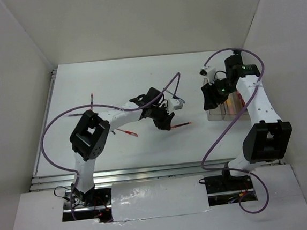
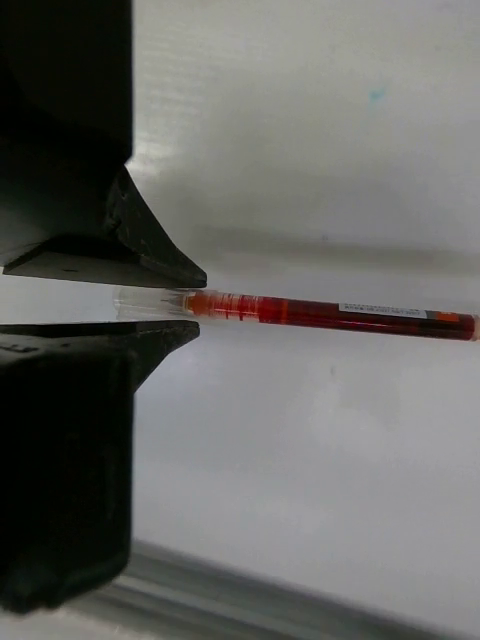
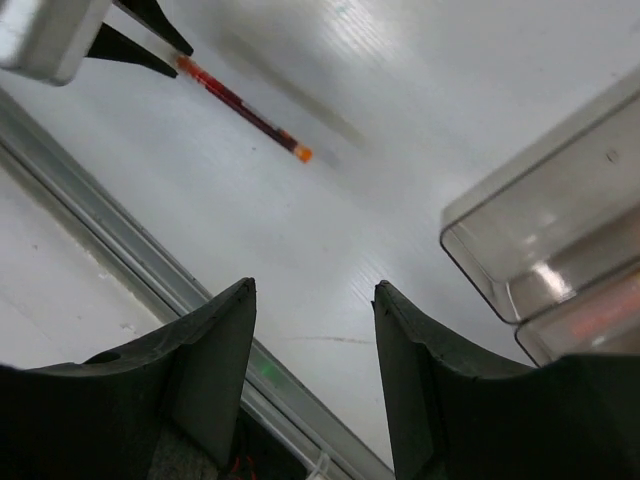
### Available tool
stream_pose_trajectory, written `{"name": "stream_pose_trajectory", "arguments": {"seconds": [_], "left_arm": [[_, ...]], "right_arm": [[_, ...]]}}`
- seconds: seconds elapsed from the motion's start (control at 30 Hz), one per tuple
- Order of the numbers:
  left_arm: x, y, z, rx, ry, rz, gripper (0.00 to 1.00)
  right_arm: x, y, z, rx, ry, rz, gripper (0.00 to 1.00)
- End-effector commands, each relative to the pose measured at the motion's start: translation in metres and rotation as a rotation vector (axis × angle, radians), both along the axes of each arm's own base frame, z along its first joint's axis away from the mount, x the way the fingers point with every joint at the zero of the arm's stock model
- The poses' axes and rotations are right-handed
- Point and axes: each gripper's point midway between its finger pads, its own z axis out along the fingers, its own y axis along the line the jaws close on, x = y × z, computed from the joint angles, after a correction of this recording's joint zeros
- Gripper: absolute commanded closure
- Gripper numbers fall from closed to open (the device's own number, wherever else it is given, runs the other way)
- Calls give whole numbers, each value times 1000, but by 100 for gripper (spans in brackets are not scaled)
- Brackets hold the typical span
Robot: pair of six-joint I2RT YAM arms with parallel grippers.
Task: Sort the stationery into containers
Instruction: Pick up the pen from the center of the board.
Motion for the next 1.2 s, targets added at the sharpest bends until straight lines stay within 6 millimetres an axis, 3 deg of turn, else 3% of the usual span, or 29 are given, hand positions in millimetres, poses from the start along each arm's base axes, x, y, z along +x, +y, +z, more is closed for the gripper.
{"name": "stream_pose_trajectory", "arguments": {"seconds": [0.0, 0.13, 0.17, 0.2, 0.23, 0.3, 0.43, 0.63, 0.93, 1.17], "left_arm": [[-21, -18, 72, -199, -7, -127, 100], [-47, -21, 93, -266, 145, -192, 100], [-49, -20, 95, -271, 194, -174, 100], [-51, -21, 100, -279, 226, -170, 100], [-55, -20, 103, -293, 297, -155, 100], [-54, -20, 107, -323, 336, -143, 100], [-48, -18, 123, -393, 486, -42, 100], [-50, -23, 134, -394, 547, -15, 100], [-68, -28, 134, -362, 590, -30, 100], [-73, -27, 139, -370, 620, -47, 100]], "right_arm": [[-13, 25, 15, 63, -74, 146, 43], [-20, 47, 29, 77, -195, 240, 44], [-25, 49, 41, 68, -263, 258, 44], [-31, 54, 37, 52, -281, 289, 46], [-31, 55, 50, 34, -377, 305, 47], [-39, 54, 46, -15, -440, 335, 48], [-52, 62, 64, -85, -667, 416, 47], [-74, 79, 47, -189, -704, 580, 44], [-74, 114, 20, -301, -698, 773, 35], [-70, 123, -3, -396, -664, 876, 34]]}}
